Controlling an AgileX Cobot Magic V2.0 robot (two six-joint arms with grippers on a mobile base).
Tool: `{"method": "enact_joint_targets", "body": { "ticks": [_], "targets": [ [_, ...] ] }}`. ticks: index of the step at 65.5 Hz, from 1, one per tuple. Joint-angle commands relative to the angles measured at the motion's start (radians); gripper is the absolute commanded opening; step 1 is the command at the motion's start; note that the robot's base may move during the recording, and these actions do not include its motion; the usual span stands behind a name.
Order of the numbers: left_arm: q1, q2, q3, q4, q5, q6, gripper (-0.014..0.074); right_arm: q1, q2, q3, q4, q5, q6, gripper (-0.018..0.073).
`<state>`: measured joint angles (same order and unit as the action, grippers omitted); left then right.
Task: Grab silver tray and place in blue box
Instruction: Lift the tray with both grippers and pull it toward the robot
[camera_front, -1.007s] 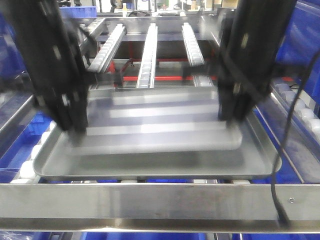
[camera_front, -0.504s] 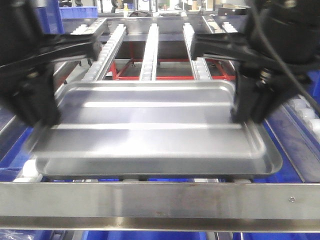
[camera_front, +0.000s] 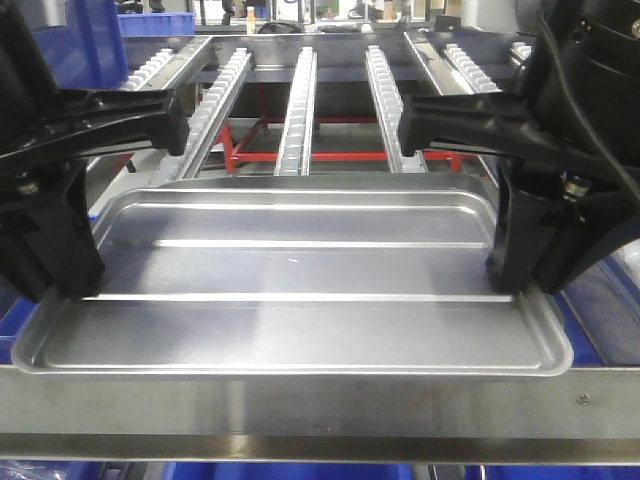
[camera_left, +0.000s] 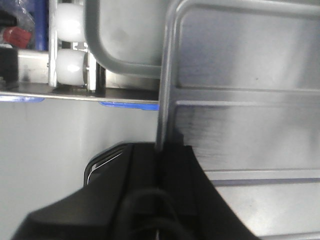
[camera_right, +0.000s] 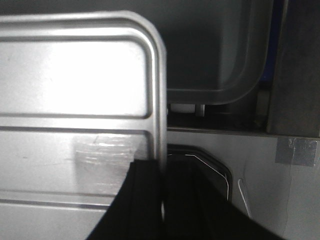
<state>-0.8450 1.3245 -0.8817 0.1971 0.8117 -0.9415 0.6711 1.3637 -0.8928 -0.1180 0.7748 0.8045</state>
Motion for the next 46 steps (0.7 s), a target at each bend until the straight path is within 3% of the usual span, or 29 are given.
{"method": "enact_joint_targets", "body": {
  "ticks": [1,46],
  "targets": [
    [-0.006,-0.034,-0.022,0.03,-0.011,-0.01,-0.0104,-0.002,-0.037,-0.023,-0.042,-0.014,-0.003,0.005],
    [-0.006,-0.034,-0.022,0.04,-0.006,-0.007,-0.0104,-0.002,-0.037,-0.023,-0.055,-0.014,-0.003,0.0048]
  ]
}}
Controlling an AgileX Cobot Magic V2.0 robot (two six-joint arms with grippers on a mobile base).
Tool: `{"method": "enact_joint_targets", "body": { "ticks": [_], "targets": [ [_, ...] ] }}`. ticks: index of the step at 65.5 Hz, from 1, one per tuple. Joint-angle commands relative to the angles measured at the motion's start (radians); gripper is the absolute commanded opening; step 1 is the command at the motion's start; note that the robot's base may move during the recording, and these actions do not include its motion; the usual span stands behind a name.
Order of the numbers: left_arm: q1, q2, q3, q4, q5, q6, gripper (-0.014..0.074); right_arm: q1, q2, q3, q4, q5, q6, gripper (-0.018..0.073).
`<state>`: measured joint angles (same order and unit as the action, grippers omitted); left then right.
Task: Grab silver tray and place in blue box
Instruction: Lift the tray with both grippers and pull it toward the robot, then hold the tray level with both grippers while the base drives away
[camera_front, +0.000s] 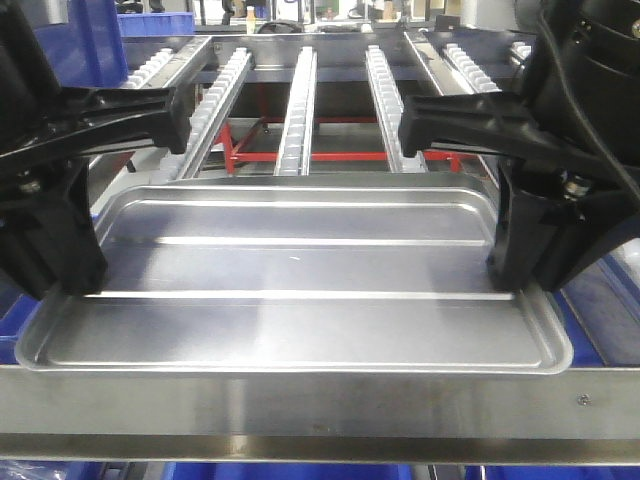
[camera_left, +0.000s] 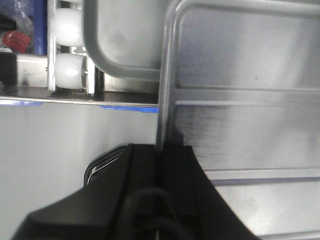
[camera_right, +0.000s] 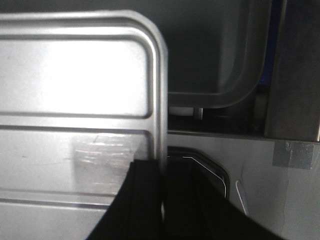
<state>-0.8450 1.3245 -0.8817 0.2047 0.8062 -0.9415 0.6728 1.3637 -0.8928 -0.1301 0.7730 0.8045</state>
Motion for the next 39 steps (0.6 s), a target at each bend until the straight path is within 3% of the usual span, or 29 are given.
{"method": "enact_joint_targets", "body": {
  "ticks": [1,39],
  "targets": [
    [-0.006,-0.034,-0.022,0.033,0.0,-0.007,-0.0104,-0.004,-0.037,-0.023,-0.043,-0.012,-0.003,0.0048],
    [-0.006,-0.034,-0.022,0.033,0.0,-0.007,-0.0104,-0.004,-0.037,-0.023,-0.043,-0.012,-0.003,0.0048]
  ]
}}
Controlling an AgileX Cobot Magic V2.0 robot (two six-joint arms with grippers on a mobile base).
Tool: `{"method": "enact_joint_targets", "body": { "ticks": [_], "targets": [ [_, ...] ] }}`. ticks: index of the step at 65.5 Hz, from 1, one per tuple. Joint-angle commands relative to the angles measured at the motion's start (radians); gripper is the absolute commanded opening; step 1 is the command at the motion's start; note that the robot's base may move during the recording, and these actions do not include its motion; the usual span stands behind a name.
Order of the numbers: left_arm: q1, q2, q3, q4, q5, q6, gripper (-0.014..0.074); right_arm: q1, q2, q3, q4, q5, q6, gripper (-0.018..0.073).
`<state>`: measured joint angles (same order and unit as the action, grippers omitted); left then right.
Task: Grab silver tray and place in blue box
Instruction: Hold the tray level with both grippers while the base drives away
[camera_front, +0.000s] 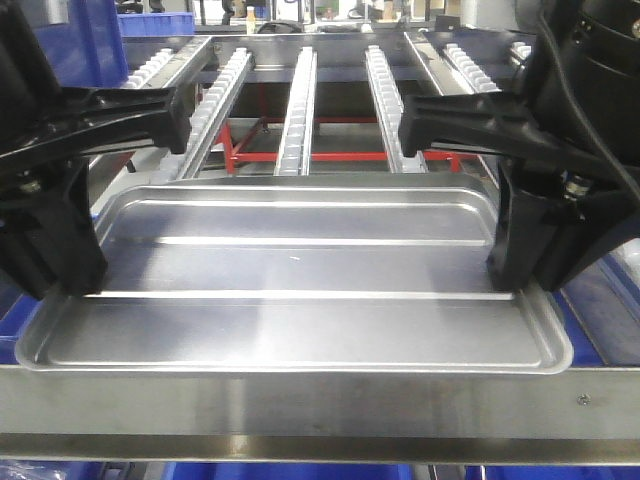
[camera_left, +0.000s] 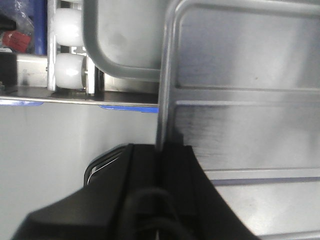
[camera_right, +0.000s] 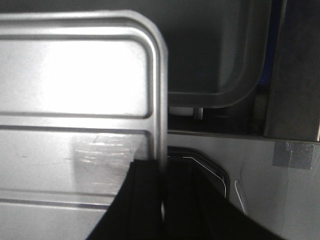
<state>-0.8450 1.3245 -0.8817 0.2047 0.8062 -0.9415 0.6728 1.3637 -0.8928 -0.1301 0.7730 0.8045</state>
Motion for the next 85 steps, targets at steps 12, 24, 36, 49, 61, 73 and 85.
{"method": "enact_joint_targets", "body": {
  "ticks": [12,24,36,49,61,73,85],
  "targets": [
    [-0.006,-0.034,-0.022,0.033,0.0,-0.007,-0.0104,-0.004,-0.037,-0.023,-0.043,-0.012,-0.003,0.0048],
    [-0.006,-0.034,-0.022,0.033,0.0,-0.007,-0.0104,-0.004,-0.037,-0.023,-0.043,-0.012,-0.003,0.0048],
    [-0.006,-0.034,-0.022,0.033,0.0,-0.007,-0.0104,-0.004,-0.037,-0.023,-0.043,-0.012,-0.003,0.0048],
    [-0.006,-0.034,-0.022,0.033,0.0,-0.007,-0.0104,-0.004,-0.037,-0.023,-0.043,-0.012,-0.003,0.0048],
    [-0.006,-0.034,-0.022,0.033,0.0,-0.007,-0.0104,-0.004,-0.037,-0.023,-0.043,-0.012,-0.003,0.0048],
    [-0.006,-0.034,-0.022,0.033,-0.002,-0.007,-0.0104,-0.004,-0.037,-0.023,-0.043,-0.012,-0.003,0.0048],
    [-0.006,-0.034,-0.022,0.033,-0.002,-0.007,-0.0104,-0.004,-0.037,-0.023,-0.043,-0.011,-0.003,0.0048]
  ]
}}
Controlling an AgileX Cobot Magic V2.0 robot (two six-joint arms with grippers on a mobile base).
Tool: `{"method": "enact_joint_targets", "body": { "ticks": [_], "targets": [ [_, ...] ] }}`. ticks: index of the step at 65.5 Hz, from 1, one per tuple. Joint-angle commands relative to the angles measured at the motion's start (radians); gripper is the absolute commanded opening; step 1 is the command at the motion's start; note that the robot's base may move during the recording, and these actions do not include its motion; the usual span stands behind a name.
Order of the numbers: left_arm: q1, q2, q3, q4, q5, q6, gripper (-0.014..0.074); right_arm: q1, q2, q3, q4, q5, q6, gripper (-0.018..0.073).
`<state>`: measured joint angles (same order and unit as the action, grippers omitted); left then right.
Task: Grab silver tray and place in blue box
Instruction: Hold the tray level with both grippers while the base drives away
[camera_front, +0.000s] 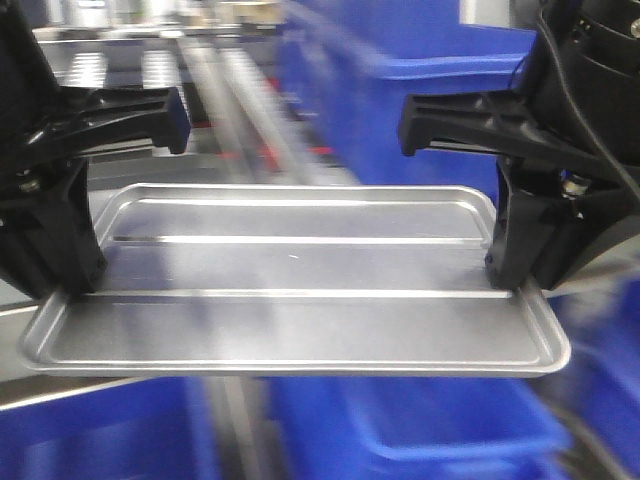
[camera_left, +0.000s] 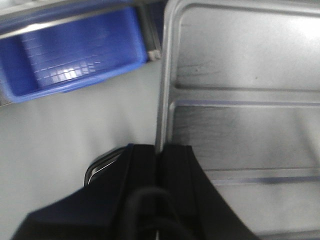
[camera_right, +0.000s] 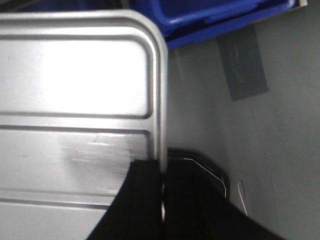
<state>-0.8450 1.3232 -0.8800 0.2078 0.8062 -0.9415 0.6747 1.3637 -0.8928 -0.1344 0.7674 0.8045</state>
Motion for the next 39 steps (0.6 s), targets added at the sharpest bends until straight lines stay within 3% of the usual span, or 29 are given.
{"method": "enact_joint_targets", "body": {
  "ticks": [1,39],
  "targets": [
    [-0.006,-0.033,-0.024,0.03,-0.002,-0.007,-0.0104,-0.005,-0.037,-0.023,-0.039,-0.006,-0.003,0.0048],
    [-0.006,-0.033,-0.024,0.03,-0.002,-0.007,-0.0104,-0.005,-0.037,-0.023,-0.039,-0.006,-0.003,0.0048]
  ]
}}
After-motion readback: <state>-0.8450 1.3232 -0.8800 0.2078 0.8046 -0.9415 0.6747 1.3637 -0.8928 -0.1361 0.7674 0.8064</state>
